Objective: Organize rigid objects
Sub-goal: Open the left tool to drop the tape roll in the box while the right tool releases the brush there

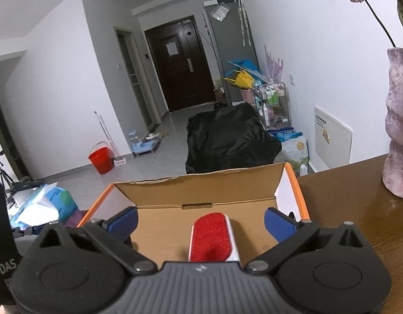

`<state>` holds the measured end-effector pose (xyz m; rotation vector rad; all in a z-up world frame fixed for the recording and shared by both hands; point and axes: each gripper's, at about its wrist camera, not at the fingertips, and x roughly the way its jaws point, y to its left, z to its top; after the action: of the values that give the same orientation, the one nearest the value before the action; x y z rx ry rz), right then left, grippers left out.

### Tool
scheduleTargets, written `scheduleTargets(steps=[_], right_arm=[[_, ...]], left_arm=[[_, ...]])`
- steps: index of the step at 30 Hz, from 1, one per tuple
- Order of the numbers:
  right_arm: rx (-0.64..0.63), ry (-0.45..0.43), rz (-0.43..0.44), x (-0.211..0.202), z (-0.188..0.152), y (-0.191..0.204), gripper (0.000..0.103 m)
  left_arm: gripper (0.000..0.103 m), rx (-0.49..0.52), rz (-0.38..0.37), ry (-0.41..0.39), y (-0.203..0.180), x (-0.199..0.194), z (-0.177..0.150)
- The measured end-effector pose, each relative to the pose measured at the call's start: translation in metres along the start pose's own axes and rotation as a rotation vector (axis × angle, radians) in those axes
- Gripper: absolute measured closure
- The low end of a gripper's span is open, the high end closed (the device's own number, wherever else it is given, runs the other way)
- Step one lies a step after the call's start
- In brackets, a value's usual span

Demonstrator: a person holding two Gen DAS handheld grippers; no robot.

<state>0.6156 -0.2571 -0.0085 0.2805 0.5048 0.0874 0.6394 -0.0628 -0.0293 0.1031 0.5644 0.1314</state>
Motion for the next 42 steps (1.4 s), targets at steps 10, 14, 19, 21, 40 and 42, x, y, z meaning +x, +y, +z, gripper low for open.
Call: scheduleTargets(steps=[10,14,19,21,40,42], right_arm=[[-0.066,-0.121,-0.018,-0.026,-0.027,0.017,0.000],[-0.054,-0.170,0.000,-0.032,-0.040,0.020,0.000],[-0.014,-0.179,0.028,-0.036,-0.056,0.018,0.000],[-0.017,-0.176,0.033,-0.037,-0.060,0.019,0.000],[-0.100,-0.217,0.030,-0.055,-0.098,0.043,0.000],[-0.088,-0.222,0.027,-0.058,-0.102,0.044,0.000]], left_arm=[[0.000,-0.032,-0.025,-0.015,0.014,-0.017,-0.015],[0.000,-0.055,-0.040,-0.013,0.023,-0.022,-0.020],[0.000,-0.072,-0.043,-0.006,0.032,-0.027,-0.028],[0.000,-0.076,-0.045,-0.004,0.034,-0.029,-0.032],[0.000,-0.089,-0.015,0.008,0.051,-0.047,-0.056],[0.000,-0.098,-0.010,0.006,0.053,-0.049,-0.057]])
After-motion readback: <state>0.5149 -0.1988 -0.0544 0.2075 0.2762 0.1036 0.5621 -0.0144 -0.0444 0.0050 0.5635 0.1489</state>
